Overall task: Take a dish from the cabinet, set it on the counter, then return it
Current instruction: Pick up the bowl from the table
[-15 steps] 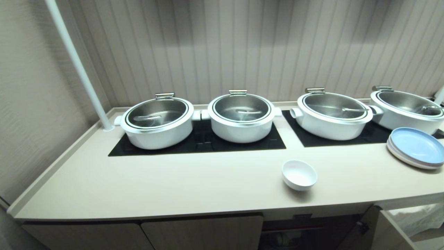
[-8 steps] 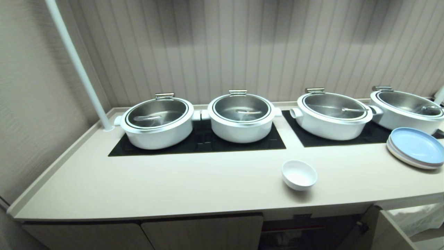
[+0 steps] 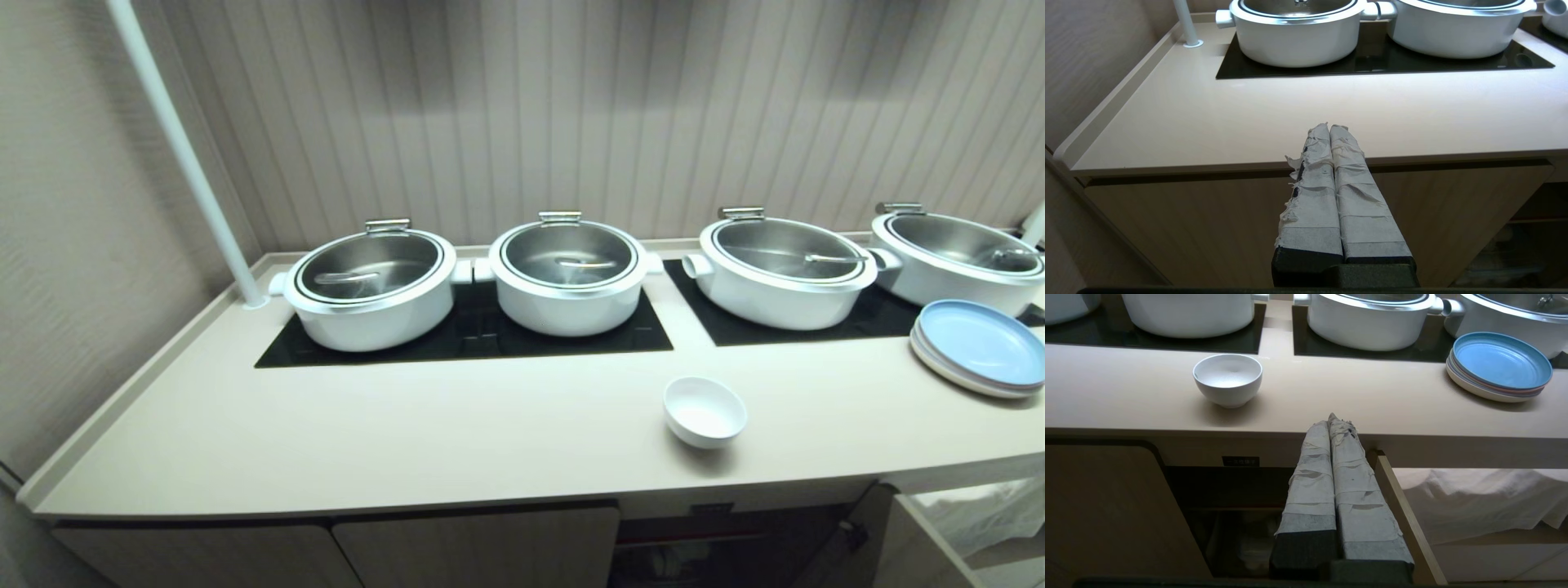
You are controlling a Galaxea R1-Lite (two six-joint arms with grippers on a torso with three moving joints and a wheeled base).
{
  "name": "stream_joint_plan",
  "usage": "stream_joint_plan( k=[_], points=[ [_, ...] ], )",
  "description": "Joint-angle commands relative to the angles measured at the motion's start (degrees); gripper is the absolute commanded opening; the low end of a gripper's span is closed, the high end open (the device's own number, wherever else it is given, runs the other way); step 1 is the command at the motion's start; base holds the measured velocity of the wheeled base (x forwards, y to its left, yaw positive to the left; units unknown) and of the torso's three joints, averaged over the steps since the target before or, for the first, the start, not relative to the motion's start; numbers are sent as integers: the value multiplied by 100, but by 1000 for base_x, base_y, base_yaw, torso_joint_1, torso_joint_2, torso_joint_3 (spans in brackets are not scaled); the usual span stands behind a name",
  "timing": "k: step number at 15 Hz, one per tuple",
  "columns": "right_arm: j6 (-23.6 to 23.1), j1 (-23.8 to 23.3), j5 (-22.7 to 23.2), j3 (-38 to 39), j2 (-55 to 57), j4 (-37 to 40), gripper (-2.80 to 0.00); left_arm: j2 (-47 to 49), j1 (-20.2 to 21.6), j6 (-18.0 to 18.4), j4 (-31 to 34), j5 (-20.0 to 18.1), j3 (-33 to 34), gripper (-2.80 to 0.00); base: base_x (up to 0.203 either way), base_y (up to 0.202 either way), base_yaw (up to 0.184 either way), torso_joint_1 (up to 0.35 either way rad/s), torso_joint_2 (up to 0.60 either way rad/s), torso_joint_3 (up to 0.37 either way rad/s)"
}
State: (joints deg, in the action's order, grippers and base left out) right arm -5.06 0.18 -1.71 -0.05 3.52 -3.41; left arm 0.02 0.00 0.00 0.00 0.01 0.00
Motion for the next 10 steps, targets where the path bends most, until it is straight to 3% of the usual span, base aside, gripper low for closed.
stream_joint_plan(
  k=[1,10],
  points=[
    [-13,-1,51,4,-341,138,-280,-2,0,0,0,-1,0,-280,0,0,0,0,0,0],
    [-13,-1,109,-4,-352,321,-280,-2,0,0,0,5,0,-280,0,0,0,0,0,0]
  ],
)
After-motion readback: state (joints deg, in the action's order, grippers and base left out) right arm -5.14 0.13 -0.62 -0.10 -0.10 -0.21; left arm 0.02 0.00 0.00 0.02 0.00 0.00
